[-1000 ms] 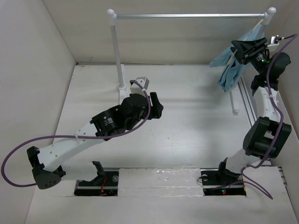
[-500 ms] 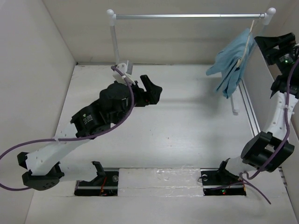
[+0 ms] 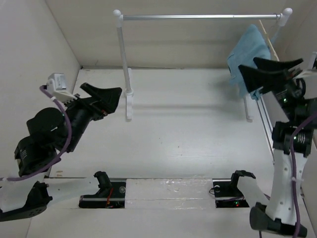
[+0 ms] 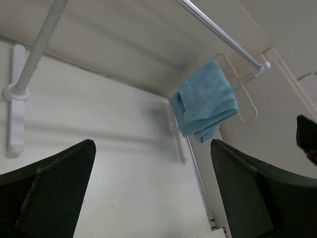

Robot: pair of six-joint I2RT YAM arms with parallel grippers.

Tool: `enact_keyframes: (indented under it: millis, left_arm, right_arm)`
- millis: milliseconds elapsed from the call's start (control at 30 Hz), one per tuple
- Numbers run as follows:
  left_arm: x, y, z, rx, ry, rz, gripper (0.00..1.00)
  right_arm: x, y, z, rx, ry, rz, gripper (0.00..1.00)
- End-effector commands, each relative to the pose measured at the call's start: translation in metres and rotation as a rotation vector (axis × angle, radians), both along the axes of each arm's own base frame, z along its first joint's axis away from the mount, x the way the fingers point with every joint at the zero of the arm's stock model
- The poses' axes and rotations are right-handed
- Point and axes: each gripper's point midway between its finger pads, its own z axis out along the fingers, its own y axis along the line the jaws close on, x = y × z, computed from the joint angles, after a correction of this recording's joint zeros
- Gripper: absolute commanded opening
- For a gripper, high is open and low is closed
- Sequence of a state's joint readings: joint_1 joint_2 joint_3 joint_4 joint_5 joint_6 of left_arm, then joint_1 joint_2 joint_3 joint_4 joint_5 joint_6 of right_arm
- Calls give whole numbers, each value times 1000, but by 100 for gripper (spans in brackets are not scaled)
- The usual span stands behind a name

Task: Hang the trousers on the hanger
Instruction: Hang the hanger with trousers onto the clothesline

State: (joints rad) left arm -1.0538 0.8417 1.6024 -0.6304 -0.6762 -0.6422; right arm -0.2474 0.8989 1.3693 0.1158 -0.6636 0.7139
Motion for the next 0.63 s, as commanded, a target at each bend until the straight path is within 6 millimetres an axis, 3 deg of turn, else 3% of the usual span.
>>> enact_keyframes:
  millis: [0,33,67,100,133,200,233,267,333,400,500,600]
  left_arm:
    - [-3,16,-51,52,128,65,99]
    - [-10,23,-60,10,154,61,99]
    - [-15,21,-70,1,173,31,99]
    - [-16,16,-95,28,207,16,99]
    - [-23,20,-101,-23,220,1,99]
    - [-31,21,-125,-43,250,-33,99]
    - [-33,21,-130,-71,263,-37,99]
    - [-35,18,-136,-78,274,-48,99]
    - [-37,16,-142,-94,269,-67,99]
    - [-38,7,-147,-70,260,-106,99]
    - [-34,-10,-153,-27,271,-140,99]
    - [-30,-22,-149,21,272,-158,99]
  right_arm:
    - [-37,27,-12,-79,-93,39,100]
    - [-40,39,-34,-93,-50,87,100]
    - [-47,44,-44,-107,-41,103,100]
    - [-54,48,-55,-125,-30,119,100]
    - [-68,51,-78,-172,14,123,100]
    - [-66,46,-122,-211,130,96,100]
    - [-78,42,-149,-249,192,71,100]
    - [-76,35,-173,-254,262,37,100]
    - [-87,32,-203,-269,331,23,100]
    - [-87,34,-228,-269,379,42,100]
    - [-86,39,-231,-232,394,80,100]
    - [-76,41,-210,-222,364,85,100]
